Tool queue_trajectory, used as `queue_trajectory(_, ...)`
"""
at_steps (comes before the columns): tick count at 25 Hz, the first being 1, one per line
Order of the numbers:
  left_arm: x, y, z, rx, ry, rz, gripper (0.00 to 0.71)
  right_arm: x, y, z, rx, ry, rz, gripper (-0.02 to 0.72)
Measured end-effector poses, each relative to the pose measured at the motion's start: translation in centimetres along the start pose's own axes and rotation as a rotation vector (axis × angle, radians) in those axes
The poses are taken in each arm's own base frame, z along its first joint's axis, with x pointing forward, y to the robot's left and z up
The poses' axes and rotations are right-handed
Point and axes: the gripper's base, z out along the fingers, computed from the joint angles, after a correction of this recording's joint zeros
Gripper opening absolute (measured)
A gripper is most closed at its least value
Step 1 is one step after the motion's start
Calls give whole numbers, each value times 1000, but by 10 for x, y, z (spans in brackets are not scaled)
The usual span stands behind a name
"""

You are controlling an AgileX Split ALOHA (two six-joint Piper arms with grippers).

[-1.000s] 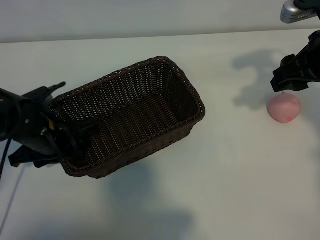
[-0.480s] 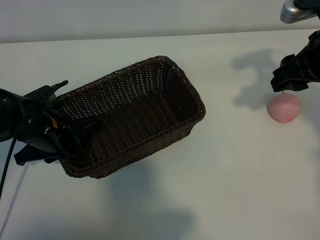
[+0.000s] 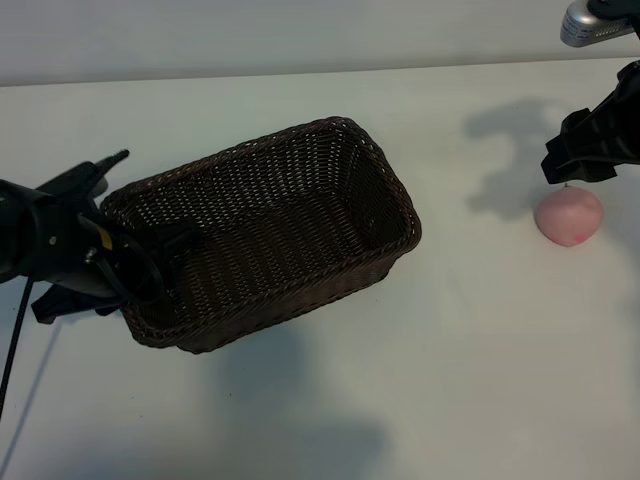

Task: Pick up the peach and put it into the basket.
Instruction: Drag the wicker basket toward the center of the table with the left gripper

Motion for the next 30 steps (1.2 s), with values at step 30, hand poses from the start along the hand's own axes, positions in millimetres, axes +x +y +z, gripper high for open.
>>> queue_trajectory(30,-46,-51,-105,292,-241,91,341,0,0,0,-1,0,1,594)
